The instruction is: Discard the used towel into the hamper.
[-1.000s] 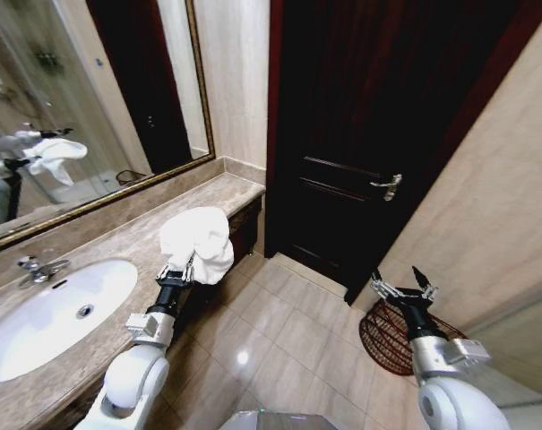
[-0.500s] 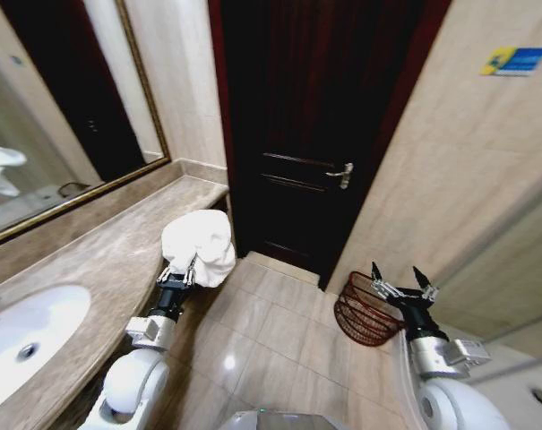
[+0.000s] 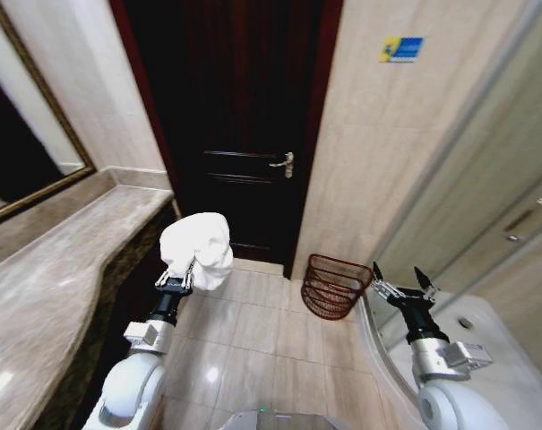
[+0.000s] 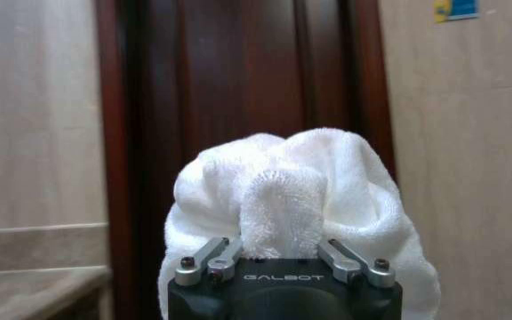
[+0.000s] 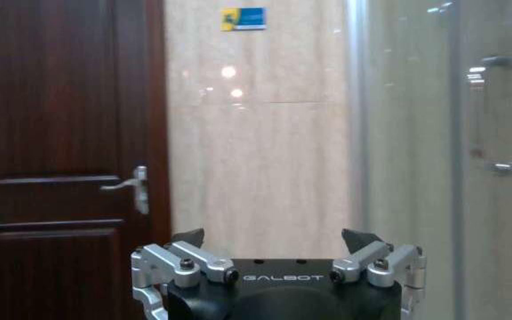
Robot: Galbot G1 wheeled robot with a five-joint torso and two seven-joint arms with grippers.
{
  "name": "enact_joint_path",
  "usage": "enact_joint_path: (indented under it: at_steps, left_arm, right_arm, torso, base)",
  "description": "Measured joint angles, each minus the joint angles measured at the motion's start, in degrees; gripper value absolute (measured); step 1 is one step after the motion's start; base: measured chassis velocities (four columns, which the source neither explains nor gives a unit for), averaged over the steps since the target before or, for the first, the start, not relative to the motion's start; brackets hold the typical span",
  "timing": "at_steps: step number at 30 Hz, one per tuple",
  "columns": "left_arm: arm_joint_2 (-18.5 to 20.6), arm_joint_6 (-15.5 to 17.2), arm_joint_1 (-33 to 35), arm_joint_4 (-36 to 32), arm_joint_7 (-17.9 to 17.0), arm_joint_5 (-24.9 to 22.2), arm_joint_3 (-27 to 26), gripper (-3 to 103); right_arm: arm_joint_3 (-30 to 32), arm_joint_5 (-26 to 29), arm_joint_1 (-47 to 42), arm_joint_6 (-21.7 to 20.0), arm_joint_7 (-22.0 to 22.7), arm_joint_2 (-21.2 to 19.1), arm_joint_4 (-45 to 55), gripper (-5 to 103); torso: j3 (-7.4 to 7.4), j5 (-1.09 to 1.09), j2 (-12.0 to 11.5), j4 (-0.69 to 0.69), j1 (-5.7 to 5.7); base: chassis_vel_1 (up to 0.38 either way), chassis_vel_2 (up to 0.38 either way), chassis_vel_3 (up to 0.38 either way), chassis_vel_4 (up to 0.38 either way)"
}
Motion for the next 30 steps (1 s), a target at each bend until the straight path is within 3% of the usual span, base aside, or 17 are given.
enact_joint_path:
  at_steps: [14,23,30]
  left_arm:
    - [0.05,-2.05,-0.44,3.03,1.6,-3.37,0.17,20]
    - [0.25,-5.43,-1.52,6.24,4.61,-5.8,0.25,20]
    - [0.41,-7.26,-1.85,8.99,6.38,-8.78,-0.21,20]
  right_arm:
    - [-0.17,-0.52,-0.65,0.25,0.06,1.05,0.0,100]
    - [-0.83,-1.92,-1.48,0.7,0.26,1.35,-0.03,100]
    - [-2.09,-4.21,-1.65,-1.88,1.27,2.19,0.94,100]
  torso:
    - [-2.25,0.0,-4.08,0.01,-1.85]
    - [-3.73,0.0,-6.84,0.01,-3.1]
    - [-4.96,-0.01,-9.07,0.02,-4.1]
  base:
    - [-0.099,-0.103,-0.098,-0.094]
    - [-0.097,-0.09,-0.089,-0.097]
    - [-0.083,-0.086,-0.079,-0.086]
